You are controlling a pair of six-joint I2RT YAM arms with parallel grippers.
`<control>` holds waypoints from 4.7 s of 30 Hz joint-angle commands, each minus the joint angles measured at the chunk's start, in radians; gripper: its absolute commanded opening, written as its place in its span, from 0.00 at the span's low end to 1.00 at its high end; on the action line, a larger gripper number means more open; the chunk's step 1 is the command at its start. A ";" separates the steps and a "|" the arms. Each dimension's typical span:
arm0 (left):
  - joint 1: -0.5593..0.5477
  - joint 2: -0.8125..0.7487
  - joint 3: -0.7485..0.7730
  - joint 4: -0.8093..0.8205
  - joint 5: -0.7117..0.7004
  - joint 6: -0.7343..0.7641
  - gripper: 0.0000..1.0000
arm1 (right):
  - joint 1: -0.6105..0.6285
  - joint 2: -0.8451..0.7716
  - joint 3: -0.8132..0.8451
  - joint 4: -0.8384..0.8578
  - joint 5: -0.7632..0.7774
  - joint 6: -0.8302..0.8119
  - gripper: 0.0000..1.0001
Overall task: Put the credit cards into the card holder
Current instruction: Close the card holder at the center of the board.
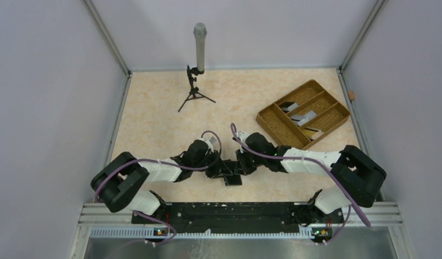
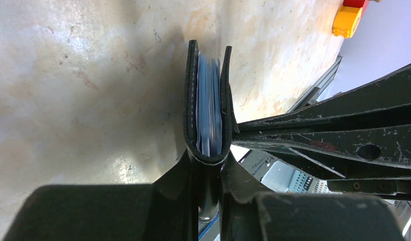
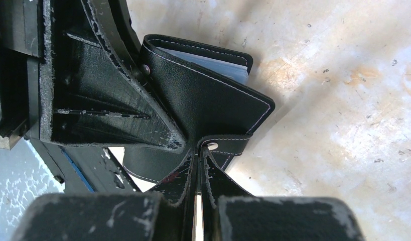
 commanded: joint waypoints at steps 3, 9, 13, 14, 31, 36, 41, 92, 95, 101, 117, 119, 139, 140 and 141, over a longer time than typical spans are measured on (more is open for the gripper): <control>-0.016 0.046 -0.003 -0.098 -0.063 0.050 0.00 | 0.008 -0.029 -0.015 0.037 -0.082 -0.012 0.00; -0.019 0.048 -0.002 -0.098 -0.063 0.049 0.00 | 0.007 -0.035 -0.017 0.046 -0.094 -0.015 0.00; -0.018 0.049 -0.002 -0.099 -0.063 0.049 0.00 | 0.007 -0.037 -0.018 0.049 -0.098 -0.017 0.00; -0.020 0.049 -0.002 -0.099 -0.063 0.049 0.00 | 0.007 -0.039 -0.020 0.052 -0.098 -0.017 0.00; -0.023 0.052 0.000 -0.101 -0.057 0.056 0.00 | -0.016 0.003 -0.051 0.088 -0.081 -0.002 0.00; -0.024 0.055 0.001 -0.101 -0.054 0.056 0.00 | -0.041 0.010 -0.075 0.117 -0.087 0.002 0.00; -0.024 0.057 0.004 -0.104 -0.052 0.058 0.00 | -0.057 0.027 -0.081 0.145 -0.102 -0.008 0.00; -0.027 0.073 0.019 -0.123 -0.050 0.059 0.00 | -0.122 -0.196 -0.020 -0.097 0.021 0.028 0.40; -0.028 0.072 0.018 -0.126 -0.053 0.060 0.00 | -0.121 -0.162 -0.026 -0.052 0.001 0.036 0.40; -0.028 0.076 0.019 -0.125 -0.051 0.059 0.00 | -0.122 -0.106 -0.021 -0.011 -0.017 0.050 0.36; -0.029 0.081 0.018 -0.121 -0.051 0.059 0.00 | -0.121 -0.075 -0.027 0.007 -0.052 0.051 0.00; -0.028 0.080 0.018 -0.121 -0.051 0.058 0.00 | -0.122 -0.074 -0.030 0.006 -0.055 0.051 0.00; -0.029 0.086 0.020 -0.119 -0.052 0.058 0.00 | -0.121 -0.026 -0.071 0.122 -0.184 0.059 0.00; -0.029 0.087 0.020 -0.119 -0.052 0.058 0.00 | -0.121 -0.022 -0.070 0.121 -0.187 0.057 0.00; -0.029 0.087 0.020 -0.119 -0.051 0.058 0.00 | -0.121 -0.019 -0.070 0.123 -0.192 0.058 0.00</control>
